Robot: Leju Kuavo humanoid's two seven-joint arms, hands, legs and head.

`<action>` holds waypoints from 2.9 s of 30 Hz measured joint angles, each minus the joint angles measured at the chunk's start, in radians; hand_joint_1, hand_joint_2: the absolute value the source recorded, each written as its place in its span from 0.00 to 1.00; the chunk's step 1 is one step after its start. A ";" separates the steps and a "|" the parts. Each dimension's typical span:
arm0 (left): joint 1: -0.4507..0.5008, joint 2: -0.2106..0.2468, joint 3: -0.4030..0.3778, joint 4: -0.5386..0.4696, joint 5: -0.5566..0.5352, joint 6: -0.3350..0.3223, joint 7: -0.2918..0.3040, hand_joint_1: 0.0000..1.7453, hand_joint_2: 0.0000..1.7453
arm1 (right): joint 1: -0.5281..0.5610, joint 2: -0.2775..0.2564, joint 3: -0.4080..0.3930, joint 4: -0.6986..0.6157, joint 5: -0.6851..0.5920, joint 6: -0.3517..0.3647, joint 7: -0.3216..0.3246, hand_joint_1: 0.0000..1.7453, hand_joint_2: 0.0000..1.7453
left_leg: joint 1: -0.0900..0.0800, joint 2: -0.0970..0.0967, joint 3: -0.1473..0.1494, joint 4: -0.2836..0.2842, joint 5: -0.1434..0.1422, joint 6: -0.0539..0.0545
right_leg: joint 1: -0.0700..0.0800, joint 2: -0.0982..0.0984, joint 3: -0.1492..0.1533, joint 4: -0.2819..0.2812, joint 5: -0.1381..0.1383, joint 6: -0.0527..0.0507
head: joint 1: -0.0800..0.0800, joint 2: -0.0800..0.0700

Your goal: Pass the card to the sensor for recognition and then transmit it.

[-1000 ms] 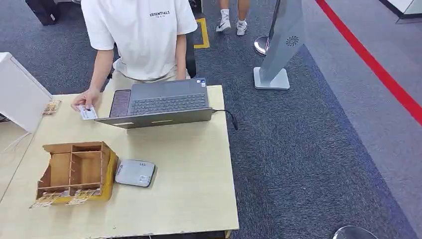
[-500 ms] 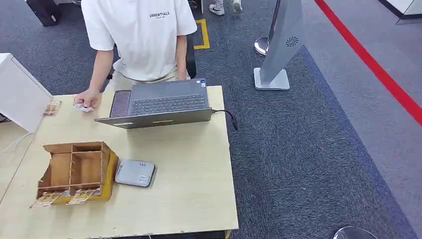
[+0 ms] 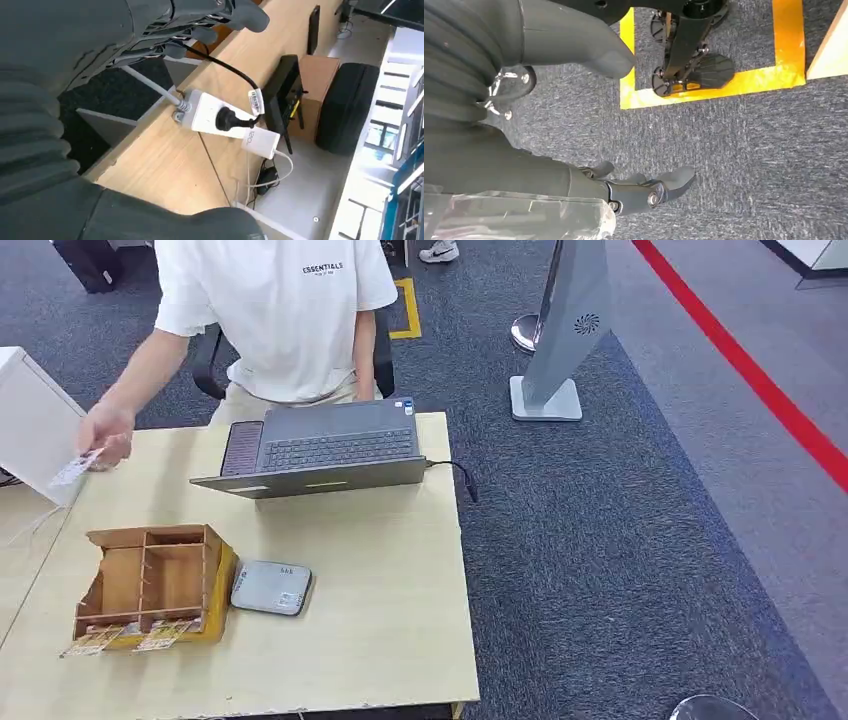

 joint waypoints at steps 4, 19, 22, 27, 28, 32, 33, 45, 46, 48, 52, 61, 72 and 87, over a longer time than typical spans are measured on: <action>0.000 -0.007 0.000 0.000 0.000 0.002 0.000 0.00 0.00 | 0.000 0.000 -0.001 0.000 0.009 0.001 0.002 0.00 1.00 | 0.000 0.000 0.000 0.000 0.000 0.000 | 0.000 0.000 0.000 0.000 0.000 0.000 | 0.000 0.000; 0.000 -0.011 -0.007 -0.015 -0.071 0.062 -0.062 0.00 1.00 | 0.000 0.000 -0.001 0.000 0.022 0.003 0.003 0.00 1.00 | 0.000 0.000 0.001 0.000 0.000 0.000 | 0.000 0.000 0.000 0.000 0.000 0.000 | 0.000 0.000; -0.002 -0.021 -0.073 -0.125 -0.176 0.231 -0.152 0.00 1.00 | -0.001 0.000 -0.001 0.000 0.043 0.011 0.003 0.00 1.00 | 0.000 0.000 0.001 0.001 0.000 0.000 | 0.000 -0.001 0.000 0.000 0.000 0.000 | 0.000 0.000; -0.026 -0.012 -0.349 -0.416 -0.440 0.677 -0.166 0.00 1.00 | -0.011 0.000 0.000 0.000 0.091 0.026 -0.006 0.00 1.00 | 0.001 -0.002 0.001 0.002 0.002 0.000 | 0.001 -0.003 0.002 0.000 0.001 0.000 | 0.000 0.000; -0.035 0.004 -0.415 -0.452 -0.473 0.757 -0.167 0.00 1.00 | -0.012 0.000 0.001 0.000 0.099 0.032 -0.008 0.00 1.00 | 0.001 -0.002 0.001 0.002 0.002 0.000 | 0.001 -0.002 0.002 0.000 0.002 0.000 | 0.002 0.000; -0.135 0.074 -0.674 -0.481 -0.706 0.983 -0.134 0.00 1.00 | -0.019 0.012 0.005 0.000 0.130 0.027 0.029 0.00 1.00 | 0.001 -0.007 -0.001 0.003 0.006 0.001 | 0.001 -0.007 0.003 0.000 0.003 0.001 | 0.001 0.000; -0.160 0.089 -0.714 -0.476 -0.733 1.000 -0.128 0.00 1.00 | -0.023 0.016 0.006 0.000 0.134 0.024 0.032 0.00 1.00 | 0.001 -0.007 -0.001 0.003 0.006 0.001 | 0.001 -0.007 0.003 0.001 0.003 0.000 | 0.001 0.000; -0.220 0.158 -0.926 -0.429 -0.766 1.047 -0.121 0.00 1.00 | -0.028 0.039 0.008 0.000 0.144 0.022 0.040 0.00 1.00 | 0.000 -0.001 0.000 0.002 0.005 0.001 | 0.001 -0.001 0.001 0.000 0.005 0.000 | 0.000 0.000; -0.220 0.159 -0.929 -0.427 -0.766 1.047 -0.121 0.00 1.00 | -0.028 0.040 0.008 0.000 0.144 0.022 0.040 0.00 1.00 | 0.000 -0.001 0.000 0.002 0.005 0.001 | 0.001 -0.001 0.001 0.000 0.005 0.000 | 0.000 0.000; -0.220 0.161 -0.936 -0.425 -0.766 1.048 -0.121 0.00 1.00 | -0.028 0.041 0.008 0.000 0.144 0.022 0.040 0.00 1.00 | 0.000 -0.001 0.000 0.002 0.005 0.001 | 0.001 -0.001 0.001 0.000 0.005 0.000 | 0.000 0.000; -0.220 0.164 -0.943 -0.420 -0.766 1.049 -0.121 0.00 1.00 | -0.028 0.042 0.008 0.000 0.144 0.022 0.040 0.00 1.00 | 0.000 -0.001 0.000 0.002 0.005 0.001 | 0.001 -0.001 0.001 0.000 0.005 0.000 | 0.000 0.000; -0.219 0.180 -0.947 -0.409 -0.779 1.050 -0.098 0.00 1.00 | -0.028 0.042 0.008 0.000 0.150 0.022 0.034 0.00 1.00 | 0.000 -0.001 0.000 0.002 0.005 0.001 | 0.001 -0.001 0.001 0.000 0.005 0.000 | 0.000 0.000; -0.267 0.241 -0.992 -0.249 -1.035 1.135 -0.010 0.00 1.00 | -0.030 0.042 0.008 0.000 0.166 0.032 0.040 0.00 1.00 | 0.000 -0.001 0.000 0.003 0.005 0.001 | 0.001 -0.001 0.001 0.000 0.005 0.000 | 0.000 0.000; -0.356 0.420 -1.075 0.095 -1.571 1.166 0.269 0.00 1.00 | -0.028 0.042 0.002 0.000 0.183 0.036 0.039 0.00 1.00 | 0.001 0.001 0.000 0.002 0.005 0.001 | 0.001 0.002 0.000 0.001 0.005 -0.001 | 0.000 0.000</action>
